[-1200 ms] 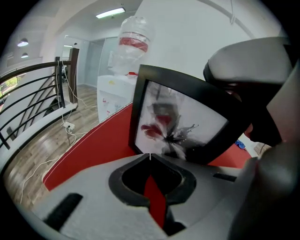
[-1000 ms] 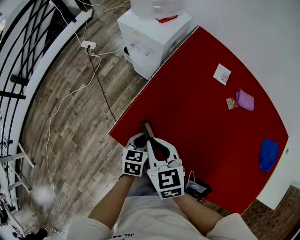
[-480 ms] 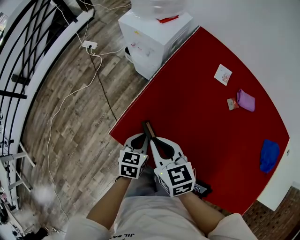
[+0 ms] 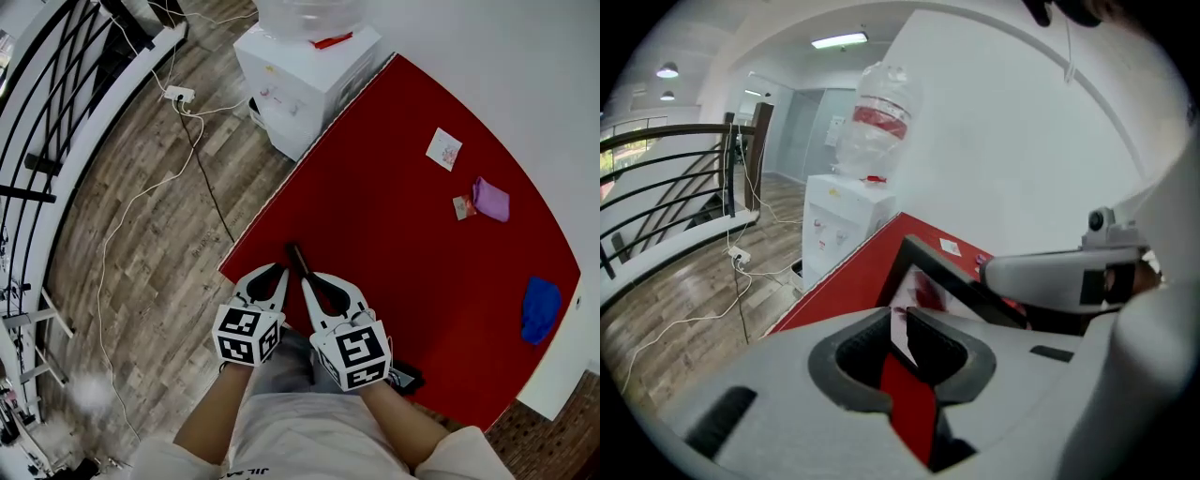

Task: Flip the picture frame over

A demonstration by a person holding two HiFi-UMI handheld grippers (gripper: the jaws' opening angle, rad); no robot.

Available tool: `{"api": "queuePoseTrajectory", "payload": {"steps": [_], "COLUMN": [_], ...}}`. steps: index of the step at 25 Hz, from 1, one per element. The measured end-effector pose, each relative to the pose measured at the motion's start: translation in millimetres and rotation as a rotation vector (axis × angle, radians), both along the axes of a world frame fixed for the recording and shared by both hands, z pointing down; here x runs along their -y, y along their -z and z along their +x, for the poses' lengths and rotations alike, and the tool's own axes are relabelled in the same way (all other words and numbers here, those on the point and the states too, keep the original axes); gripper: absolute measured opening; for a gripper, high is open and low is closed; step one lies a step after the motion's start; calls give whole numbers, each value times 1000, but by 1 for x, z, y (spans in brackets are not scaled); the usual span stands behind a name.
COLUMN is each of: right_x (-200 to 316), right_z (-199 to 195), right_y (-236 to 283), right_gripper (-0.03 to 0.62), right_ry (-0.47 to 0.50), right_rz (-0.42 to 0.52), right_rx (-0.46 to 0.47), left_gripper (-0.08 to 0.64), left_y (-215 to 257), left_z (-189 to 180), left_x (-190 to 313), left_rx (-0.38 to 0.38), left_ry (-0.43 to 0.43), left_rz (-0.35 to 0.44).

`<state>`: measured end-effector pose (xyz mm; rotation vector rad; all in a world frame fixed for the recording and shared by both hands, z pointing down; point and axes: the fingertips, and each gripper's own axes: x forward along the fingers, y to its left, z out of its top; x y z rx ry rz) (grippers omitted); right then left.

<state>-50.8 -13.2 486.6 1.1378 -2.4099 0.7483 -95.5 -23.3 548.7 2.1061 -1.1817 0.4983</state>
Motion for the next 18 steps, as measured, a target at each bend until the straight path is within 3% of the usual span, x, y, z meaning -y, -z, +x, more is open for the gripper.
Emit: {"api": "queuePoseTrajectory", "payload": {"steps": [6,18], "right_x": [-4,-2], "right_z": [-7,-8], "right_y": [1,5], "right_gripper": [14,14], "right_ry": [14,26], "right_rz": [39,81], "right_rx": [-25,-42], "left_gripper": [99,133], "left_y": [34,49], "left_z": [-3,22], "left_x": [7,17], "left_rx": [-153,-211], "left_ry": [2,-30], "left_rz": [-107,-137]}}
